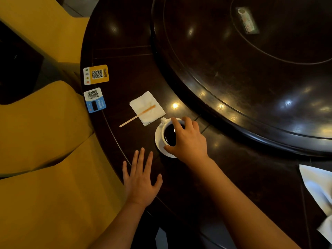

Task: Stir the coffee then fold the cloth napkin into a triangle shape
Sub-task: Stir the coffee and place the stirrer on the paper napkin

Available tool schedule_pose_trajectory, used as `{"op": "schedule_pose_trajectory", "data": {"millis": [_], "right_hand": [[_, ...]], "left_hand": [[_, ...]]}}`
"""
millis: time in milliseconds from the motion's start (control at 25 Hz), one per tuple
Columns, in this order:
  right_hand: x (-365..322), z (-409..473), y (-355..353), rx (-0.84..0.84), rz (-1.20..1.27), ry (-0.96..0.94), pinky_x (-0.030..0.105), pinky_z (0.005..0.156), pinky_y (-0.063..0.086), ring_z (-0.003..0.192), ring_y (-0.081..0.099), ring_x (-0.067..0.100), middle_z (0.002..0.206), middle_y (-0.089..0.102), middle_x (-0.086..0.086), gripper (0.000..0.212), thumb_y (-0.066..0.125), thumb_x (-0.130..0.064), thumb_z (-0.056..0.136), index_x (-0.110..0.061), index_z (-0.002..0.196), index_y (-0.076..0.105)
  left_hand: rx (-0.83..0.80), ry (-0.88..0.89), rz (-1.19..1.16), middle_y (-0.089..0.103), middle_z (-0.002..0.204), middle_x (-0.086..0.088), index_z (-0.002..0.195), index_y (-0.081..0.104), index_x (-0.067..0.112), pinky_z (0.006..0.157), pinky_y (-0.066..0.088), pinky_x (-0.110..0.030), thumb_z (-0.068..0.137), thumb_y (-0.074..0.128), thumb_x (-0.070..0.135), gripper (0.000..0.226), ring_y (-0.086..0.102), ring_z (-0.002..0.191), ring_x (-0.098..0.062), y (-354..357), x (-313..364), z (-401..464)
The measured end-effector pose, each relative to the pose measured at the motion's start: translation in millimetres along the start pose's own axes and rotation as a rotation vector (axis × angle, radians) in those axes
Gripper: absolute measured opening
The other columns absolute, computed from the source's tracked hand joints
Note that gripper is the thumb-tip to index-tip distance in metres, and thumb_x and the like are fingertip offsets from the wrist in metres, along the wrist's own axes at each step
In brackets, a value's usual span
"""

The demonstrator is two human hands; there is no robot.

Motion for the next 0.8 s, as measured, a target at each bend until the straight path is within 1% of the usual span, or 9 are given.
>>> {"op": "schedule_pose_trajectory", "data": {"millis": [200,440,520,600,720,760,800], "right_hand": [[1.8,-4.8,4.2,0.066,0.041,-0.029,0.039,0.084,0.05,0.128,0.029,0.03,0.142,0.032,0.012,0.087,0.07,-0.048,0.072,-0.018,0.142,0.028],[1.6,-3.5,-1.1,0.018,-0.006,-0.029,0.039,0.087,0.048,0.129,0.028,0.029,0.144,0.028,0.011,0.088,0.065,-0.053,0.075,-0.019,0.144,0.021],[2.1,-4.6,-1.2,0.004,-0.011,-0.033,0.04,0.088,0.047,0.129,0.027,0.029,0.144,0.028,0.011,0.088,0.064,-0.053,0.076,-0.02,0.144,0.02],[2.8,-4.8,-2.1,-0.03,-0.017,-0.034,0.041,0.091,0.044,0.131,0.024,0.03,0.146,0.024,0.012,0.089,0.063,-0.055,0.076,-0.021,0.144,0.017],[5.9,-11.6,-14.9,-0.065,-0.012,-0.032,0.047,0.1,0.035,0.137,0.013,0.032,0.151,0.016,0.013,0.087,0.058,-0.057,0.079,-0.023,0.146,0.014],[9.2,-18.0,-21.8,-0.041,0.002,-0.022,0.047,0.101,0.034,0.137,0.015,0.032,0.15,0.02,0.014,0.082,0.056,-0.055,0.081,-0.022,0.145,0.017],[14.4,-27.9,-29.3,0.005,0.016,-0.007,0.044,0.098,0.035,0.134,0.023,0.031,0.145,0.029,0.014,0.075,0.056,-0.052,0.082,-0.021,0.142,0.024]], "left_hand": [[-0.024,-0.005,0.032,0.025,0.153,-0.01,0.144,0.027,0.021,0.108,0.017,-0.056,0.081,0.034,0.055,0.072,0.015,0.142,-0.025,-0.7,-0.4,-0.4],[-0.094,-0.012,0.053,0.027,0.152,-0.013,0.144,0.028,0.018,0.107,0.021,-0.059,0.082,0.031,0.054,0.071,0.016,0.141,-0.027,-4.5,2.7,-1.0],[-0.086,-0.003,0.061,0.027,0.152,-0.013,0.144,0.029,0.017,0.107,0.021,-0.059,0.082,0.031,0.053,0.071,0.017,0.141,-0.028,-5.5,4.1,-1.9],[-0.075,0.01,0.07,0.027,0.152,-0.014,0.144,0.03,0.017,0.106,0.02,-0.059,0.083,0.031,0.053,0.071,0.018,0.141,-0.028,-6.8,5.1,-2.4],[-0.108,0.006,0.057,0.027,0.152,-0.015,0.144,0.029,0.015,0.106,0.02,-0.06,0.084,0.03,0.053,0.071,0.019,0.141,-0.03,-7.4,7.2,-0.4],[-0.113,0.004,0.07,0.023,0.153,-0.015,0.146,0.026,0.015,0.107,0.019,-0.059,0.086,0.029,0.052,0.07,0.016,0.142,-0.03,-11.5,8.4,-0.1],[-0.139,0.0,0.097,0.016,0.156,-0.014,0.147,0.02,0.016,0.109,0.018,-0.057,0.089,0.03,0.052,0.069,0.01,0.143,-0.029,-17.4,10.1,0.3]]}}
Point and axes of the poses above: each hand's wrist, its own z-axis towards the middle knuckle, its own y-axis out of the palm, x = y × z, the point moved 3 cm from there along z, towards the middle knuckle
